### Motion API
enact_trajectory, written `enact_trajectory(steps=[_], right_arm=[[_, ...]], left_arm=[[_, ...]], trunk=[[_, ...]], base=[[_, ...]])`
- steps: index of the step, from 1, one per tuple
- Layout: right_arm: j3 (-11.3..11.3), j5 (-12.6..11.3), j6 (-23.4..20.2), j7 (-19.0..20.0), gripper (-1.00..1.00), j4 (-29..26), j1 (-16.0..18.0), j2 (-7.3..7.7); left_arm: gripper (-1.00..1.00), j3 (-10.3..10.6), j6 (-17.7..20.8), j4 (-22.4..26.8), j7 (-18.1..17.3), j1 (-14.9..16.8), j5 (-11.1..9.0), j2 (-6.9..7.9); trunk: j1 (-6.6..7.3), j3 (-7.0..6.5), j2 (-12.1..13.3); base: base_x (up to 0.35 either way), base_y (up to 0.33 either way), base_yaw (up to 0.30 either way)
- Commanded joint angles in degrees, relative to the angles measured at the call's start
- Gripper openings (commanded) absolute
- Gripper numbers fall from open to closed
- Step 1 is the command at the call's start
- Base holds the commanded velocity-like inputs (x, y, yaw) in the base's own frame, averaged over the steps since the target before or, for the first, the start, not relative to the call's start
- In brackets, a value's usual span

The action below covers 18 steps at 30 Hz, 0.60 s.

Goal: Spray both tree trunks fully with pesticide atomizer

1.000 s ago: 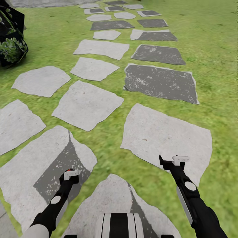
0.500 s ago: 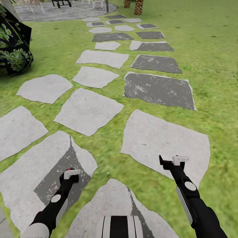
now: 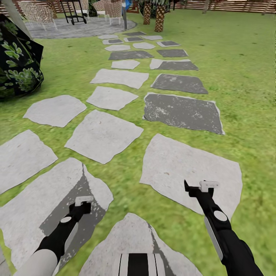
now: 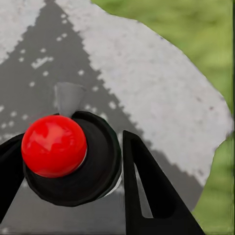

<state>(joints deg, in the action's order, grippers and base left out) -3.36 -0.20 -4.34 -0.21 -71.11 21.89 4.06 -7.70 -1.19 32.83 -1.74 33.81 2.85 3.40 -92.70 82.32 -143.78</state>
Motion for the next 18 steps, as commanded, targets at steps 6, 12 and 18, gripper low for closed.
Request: enact_trajectory(steps=[6,12,18], right_arm=[[0.1,-0.1,-0.1,0.1,1.00,0.1,0.0,-0.10],[0.2,-0.1,-0.1,0.2,1.00,3.5,0.0,-0.10],[0.2,-0.1,-0.1,0.2,1.00,3.9,0.0,-0.11]], left_arm=[[-1.00,0.1,0.4,-0.5,0.0,-0.4,0.3,0.42],[-1.00,0.4,-0.3,0.4,-0.3,-0.6,0.3,0.50],[-1.00,-0.1,0.0,2.0,-0.5,-0.8,0.2,1.90]], trunk=[[0.13,-1.12,0.1],[0.13,-1.12,0.1],[0.28,-2.45,0.1]], base=[[0.000,0.000,0.000],[0.000,0.000,0.000],[0.000,0.000,0.000]])
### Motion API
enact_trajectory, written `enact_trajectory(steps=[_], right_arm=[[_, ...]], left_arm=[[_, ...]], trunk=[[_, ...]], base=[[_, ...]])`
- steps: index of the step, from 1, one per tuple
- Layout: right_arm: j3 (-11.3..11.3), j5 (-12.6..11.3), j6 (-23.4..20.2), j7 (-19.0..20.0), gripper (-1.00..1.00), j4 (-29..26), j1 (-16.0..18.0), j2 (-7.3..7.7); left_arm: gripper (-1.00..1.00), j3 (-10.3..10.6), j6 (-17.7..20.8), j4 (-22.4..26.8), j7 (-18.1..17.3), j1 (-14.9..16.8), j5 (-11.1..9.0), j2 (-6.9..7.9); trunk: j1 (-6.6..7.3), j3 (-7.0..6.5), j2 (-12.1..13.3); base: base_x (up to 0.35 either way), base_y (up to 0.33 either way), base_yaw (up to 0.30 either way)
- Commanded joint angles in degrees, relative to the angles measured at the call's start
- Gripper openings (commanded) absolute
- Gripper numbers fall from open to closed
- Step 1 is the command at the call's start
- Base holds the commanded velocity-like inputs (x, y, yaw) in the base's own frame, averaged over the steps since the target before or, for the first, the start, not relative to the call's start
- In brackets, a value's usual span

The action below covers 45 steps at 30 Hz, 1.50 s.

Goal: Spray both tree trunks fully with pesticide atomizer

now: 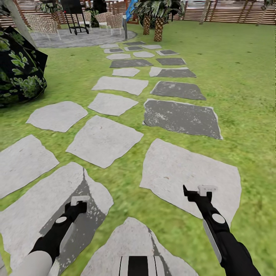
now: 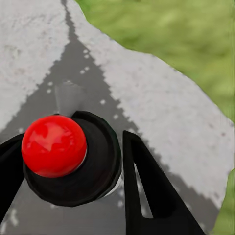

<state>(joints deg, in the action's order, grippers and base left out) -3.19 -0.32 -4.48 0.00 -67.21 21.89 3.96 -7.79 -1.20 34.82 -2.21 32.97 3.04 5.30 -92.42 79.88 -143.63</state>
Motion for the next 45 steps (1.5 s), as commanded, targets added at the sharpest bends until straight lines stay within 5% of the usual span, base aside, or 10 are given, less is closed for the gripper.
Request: enact_trajectory(steps=[1,29,45], right_arm=[[0.0,0.0,0.0,0.0,1.00,0.1,0.0,0.00],[0.0,0.3,0.0,-0.2,1.00,-1.0,0.0,-1.59],[-0.2,0.3,0.2,-0.2,1.00,-0.9,0.0,-1.24]], left_arm=[[-1.00,0.0,0.1,0.1,0.0,0.0,-0.1,0.27],[-1.00,0.5,0.3,0.3,0.0,0.0,-0.4,0.26],[-1.00,0.4,0.2,0.3,0.0,0.0,-0.3,0.26]], trunk=[[0.02,-0.23,0.0],[0.74,-6.43,0.4],[4.26,-10.27,6.8]], base=[[0.000,0.000,0.000],[0.000,0.000,0.000],[0.000,0.000,-0.219]])
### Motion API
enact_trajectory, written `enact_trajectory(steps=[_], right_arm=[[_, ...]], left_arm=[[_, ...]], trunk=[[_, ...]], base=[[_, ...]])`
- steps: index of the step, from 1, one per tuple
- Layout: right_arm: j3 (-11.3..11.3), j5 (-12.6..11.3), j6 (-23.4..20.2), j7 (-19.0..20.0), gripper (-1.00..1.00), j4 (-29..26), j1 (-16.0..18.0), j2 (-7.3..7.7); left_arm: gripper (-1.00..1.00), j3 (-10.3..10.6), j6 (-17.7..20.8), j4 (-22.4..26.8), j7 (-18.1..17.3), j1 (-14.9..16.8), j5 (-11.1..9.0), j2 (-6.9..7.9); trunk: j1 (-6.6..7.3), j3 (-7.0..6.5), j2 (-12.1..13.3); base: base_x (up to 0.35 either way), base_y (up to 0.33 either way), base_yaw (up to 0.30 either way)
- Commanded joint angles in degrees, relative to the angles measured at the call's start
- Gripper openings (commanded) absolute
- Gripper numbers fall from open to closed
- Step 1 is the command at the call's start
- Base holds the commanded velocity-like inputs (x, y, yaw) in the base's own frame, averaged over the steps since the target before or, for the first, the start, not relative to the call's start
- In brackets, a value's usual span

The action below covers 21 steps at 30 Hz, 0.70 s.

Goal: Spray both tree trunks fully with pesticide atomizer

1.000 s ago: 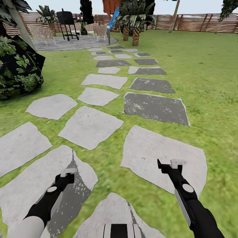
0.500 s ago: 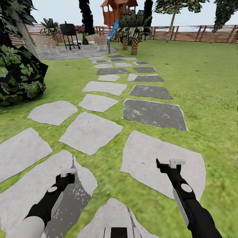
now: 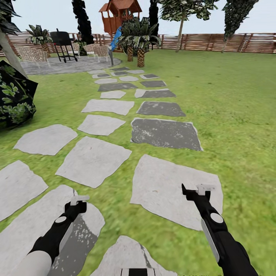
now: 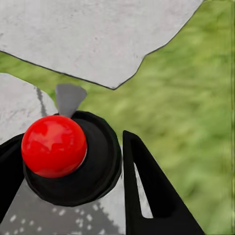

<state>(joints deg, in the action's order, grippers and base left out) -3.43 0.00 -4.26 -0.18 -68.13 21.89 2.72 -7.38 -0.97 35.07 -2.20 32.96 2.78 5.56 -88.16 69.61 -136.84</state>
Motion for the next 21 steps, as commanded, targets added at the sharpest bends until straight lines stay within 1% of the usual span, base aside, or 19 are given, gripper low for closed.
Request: enact_trajectory(steps=[1,2,17,21], right_arm=[[0.0,0.0,0.0,0.0,1.00,0.0,0.0,0.00],[0.0,0.0,0.0,0.0,1.00,0.0,0.0,0.00],[0.0,0.0,0.0,0.0,1.00,0.0,0.0,0.01],[0.0,0.0,0.0,0.0,1.00,0.0,0.0,0.01]], left_arm=[[-1.00,0.0,0.0,0.0,0.0,0.0,0.0,0.02],[-1.00,0.0,0.0,0.0,0.0,0.0,0.0,0.01],[-1.00,0.1,-0.6,0.1,-0.1,0.0,0.1,-0.02],[-1.00,0.1,-0.6,0.1,-0.1,0.0,0.1,-0.02]], trunk=[[0.22,-0.24,0.4],[0.44,-0.48,0.8],[0.44,-1.30,0.8],[0.44,-1.52,0.8]], base=[[0.000,0.000,-0.249],[0.000,0.000,-0.250],[0.003,0.001,-0.254],[0.089,0.123,-0.255]])
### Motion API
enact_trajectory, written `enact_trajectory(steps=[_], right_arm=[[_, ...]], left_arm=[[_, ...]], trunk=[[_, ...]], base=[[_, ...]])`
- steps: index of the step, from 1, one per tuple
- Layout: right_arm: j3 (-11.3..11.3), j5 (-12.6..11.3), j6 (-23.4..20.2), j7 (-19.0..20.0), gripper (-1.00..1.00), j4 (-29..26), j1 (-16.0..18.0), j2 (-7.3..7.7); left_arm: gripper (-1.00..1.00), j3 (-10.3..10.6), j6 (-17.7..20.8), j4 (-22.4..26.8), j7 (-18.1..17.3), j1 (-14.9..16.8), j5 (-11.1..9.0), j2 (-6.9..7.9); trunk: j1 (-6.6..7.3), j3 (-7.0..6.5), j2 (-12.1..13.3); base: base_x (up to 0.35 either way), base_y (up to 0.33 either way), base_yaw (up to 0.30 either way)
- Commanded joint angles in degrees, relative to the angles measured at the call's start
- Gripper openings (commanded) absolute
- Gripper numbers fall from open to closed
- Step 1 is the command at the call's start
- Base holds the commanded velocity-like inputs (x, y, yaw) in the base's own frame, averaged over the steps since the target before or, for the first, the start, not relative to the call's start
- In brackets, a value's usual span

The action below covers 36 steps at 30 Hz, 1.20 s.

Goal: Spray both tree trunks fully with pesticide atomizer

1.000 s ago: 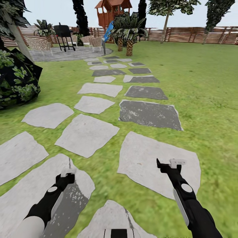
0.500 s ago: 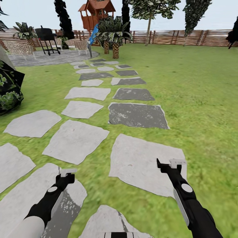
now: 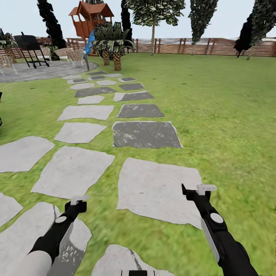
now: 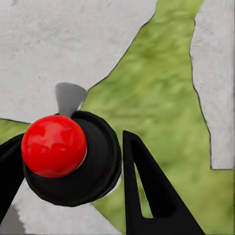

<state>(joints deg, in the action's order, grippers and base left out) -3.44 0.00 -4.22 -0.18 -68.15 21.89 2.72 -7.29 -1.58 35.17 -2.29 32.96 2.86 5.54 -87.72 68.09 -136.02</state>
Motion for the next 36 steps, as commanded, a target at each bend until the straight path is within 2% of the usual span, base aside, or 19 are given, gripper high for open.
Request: enact_trajectory(steps=[1,7,18,36], right_arm=[[0.0,0.0,0.0,0.0,1.00,0.0,0.0,0.00],[0.0,-0.1,0.0,0.0,1.00,-0.1,0.0,0.00],[0.0,0.0,-0.1,0.0,1.00,-0.1,0.0,-0.07],[-0.2,0.0,-0.1,0.0,1.00,-0.1,0.0,0.01]], left_arm=[[-1.00,0.0,0.0,0.0,0.0,0.0,0.0,0.00],[-1.00,0.0,0.3,0.0,0.0,0.0,0.0,0.00],[-1.00,-0.1,0.6,0.0,0.0,0.0,0.0,0.00],[-1.00,-0.1,-0.1,0.0,0.0,0.0,0.0,0.00]], trunk=[[0.00,-0.06,0.0],[0.00,-0.29,0.0],[0.00,-0.32,0.0],[0.00,-0.32,0.0]], base=[[0.135,0.233,-0.255],[0.151,0.264,-0.207],[0.223,0.264,-0.039],[0.258,0.231,-0.255]])
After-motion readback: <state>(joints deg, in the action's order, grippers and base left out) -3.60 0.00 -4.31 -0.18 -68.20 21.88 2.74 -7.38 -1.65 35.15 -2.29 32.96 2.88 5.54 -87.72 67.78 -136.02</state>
